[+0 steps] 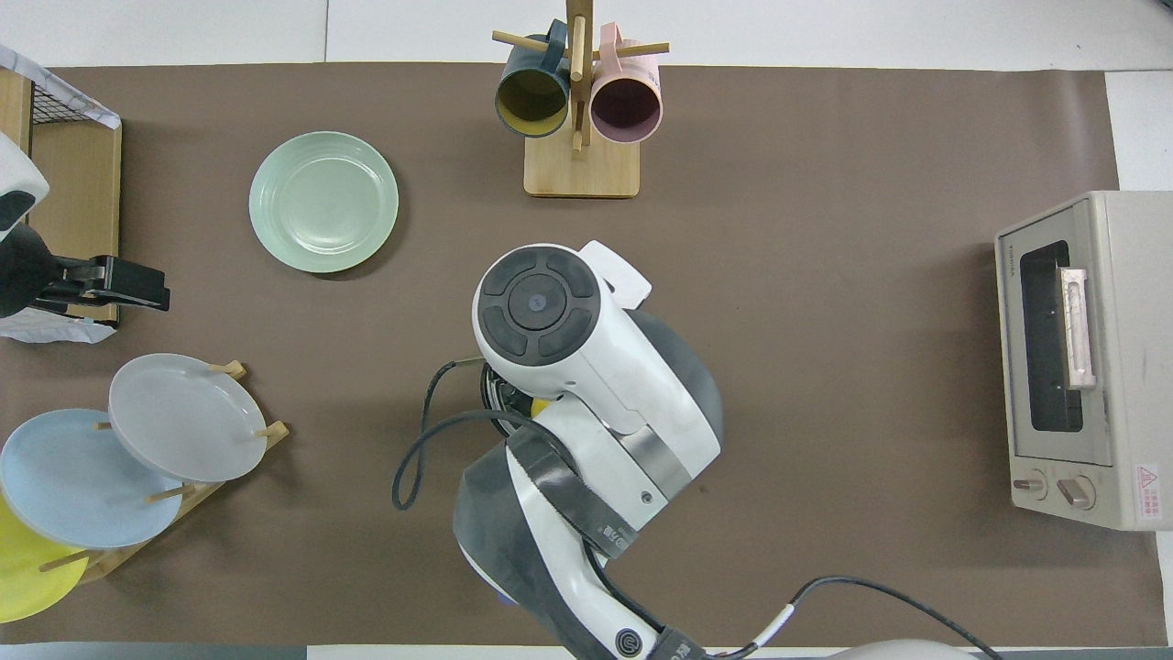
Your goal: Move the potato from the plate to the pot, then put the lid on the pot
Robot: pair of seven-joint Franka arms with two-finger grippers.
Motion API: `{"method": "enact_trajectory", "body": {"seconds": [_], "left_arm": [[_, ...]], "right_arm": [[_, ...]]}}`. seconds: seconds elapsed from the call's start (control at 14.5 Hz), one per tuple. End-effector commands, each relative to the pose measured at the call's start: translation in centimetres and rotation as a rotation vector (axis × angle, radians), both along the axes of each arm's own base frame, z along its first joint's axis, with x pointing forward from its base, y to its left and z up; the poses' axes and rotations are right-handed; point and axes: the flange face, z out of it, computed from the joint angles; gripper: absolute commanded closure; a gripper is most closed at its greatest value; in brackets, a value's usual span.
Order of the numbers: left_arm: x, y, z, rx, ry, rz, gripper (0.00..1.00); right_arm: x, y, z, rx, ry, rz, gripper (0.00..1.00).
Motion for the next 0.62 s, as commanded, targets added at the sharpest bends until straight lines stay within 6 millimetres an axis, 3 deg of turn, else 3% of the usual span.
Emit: {"method": "enact_trajectory", "body": {"seconds": [0.0,0.35,0.48,0.55], "left_arm": [[-0.8,0.4,1.3,-0.013,0.019,0.006,0.00],[-1.1,0.0,2.3,-0.014,0.024,0.032,0.00],[-0.5,0.3,2.2,-0.016,0.010,0.034,0.00],[0.2,0.6,3.1,-0.020,-0.029,0.036,0.00]], "right_arm": [[-1.1,2.5,-1.6,-0.005,-0.008,-0.006,1.00],[-1.0,2.3,-4.1,0.006,-0.025,-0.010,1.00],[-1.4,2.3,-4.6,-0.003,-0.018,-0.006,1.00],[-1.4,2.1,-4.7,-0.004,-0.017,-0.007,1.00]]}}
